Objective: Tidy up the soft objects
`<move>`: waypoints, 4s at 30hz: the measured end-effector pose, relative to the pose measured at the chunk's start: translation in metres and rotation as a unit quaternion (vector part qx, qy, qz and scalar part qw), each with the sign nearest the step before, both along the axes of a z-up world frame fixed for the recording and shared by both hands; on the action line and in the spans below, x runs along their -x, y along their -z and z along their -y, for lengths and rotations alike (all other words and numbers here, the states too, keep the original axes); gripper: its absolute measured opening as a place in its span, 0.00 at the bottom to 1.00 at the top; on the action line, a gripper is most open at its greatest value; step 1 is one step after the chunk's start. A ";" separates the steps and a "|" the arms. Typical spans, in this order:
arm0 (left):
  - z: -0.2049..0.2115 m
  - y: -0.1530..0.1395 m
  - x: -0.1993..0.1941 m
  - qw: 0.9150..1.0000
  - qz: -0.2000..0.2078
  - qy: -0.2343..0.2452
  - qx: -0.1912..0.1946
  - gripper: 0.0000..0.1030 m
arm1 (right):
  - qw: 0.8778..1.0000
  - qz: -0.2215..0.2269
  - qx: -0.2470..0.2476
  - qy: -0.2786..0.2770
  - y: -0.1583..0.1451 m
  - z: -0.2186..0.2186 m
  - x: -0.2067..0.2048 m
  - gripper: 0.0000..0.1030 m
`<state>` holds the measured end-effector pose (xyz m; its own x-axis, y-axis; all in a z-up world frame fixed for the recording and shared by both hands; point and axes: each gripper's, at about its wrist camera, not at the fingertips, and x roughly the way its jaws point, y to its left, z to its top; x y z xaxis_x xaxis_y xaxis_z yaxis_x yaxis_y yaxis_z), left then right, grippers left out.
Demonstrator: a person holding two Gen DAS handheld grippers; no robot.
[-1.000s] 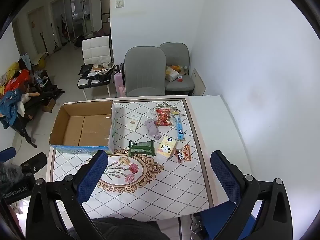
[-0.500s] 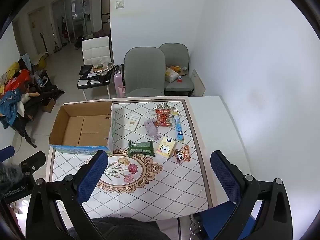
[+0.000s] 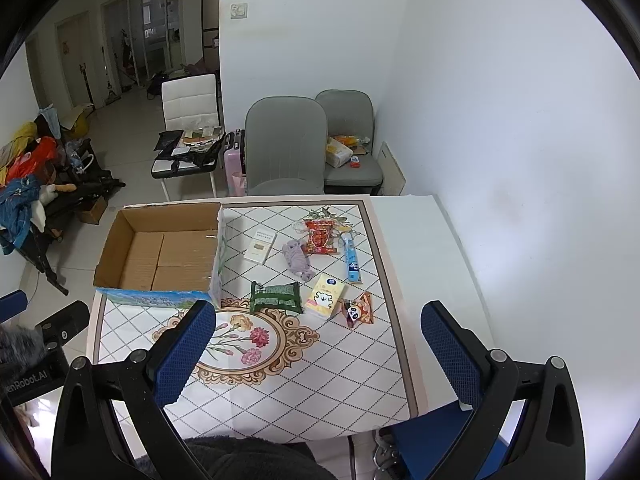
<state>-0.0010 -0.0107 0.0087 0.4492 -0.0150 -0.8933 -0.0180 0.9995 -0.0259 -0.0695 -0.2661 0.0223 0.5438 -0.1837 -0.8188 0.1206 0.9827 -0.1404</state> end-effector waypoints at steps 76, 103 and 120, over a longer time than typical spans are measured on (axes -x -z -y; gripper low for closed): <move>0.035 0.061 -0.085 0.998 -0.048 0.035 0.009 1.00 | 0.993 -0.076 -0.078 0.050 0.075 0.085 -0.065 1.00; 0.133 0.402 -0.262 0.890 -0.429 -0.079 0.129 1.00 | 0.902 -0.385 -0.174 0.091 0.464 0.152 -0.236 0.79; 0.161 0.444 -0.265 0.889 -0.444 -0.066 0.092 0.96 | 0.895 -0.426 -0.129 0.036 0.488 0.120 -0.231 0.85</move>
<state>0.2636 -0.1722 -0.4352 -0.4232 -0.1973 -0.8843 -0.2296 0.9675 -0.1060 0.1618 -0.3858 -0.4661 -0.3038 0.0611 -0.9508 0.1426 0.9896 0.0180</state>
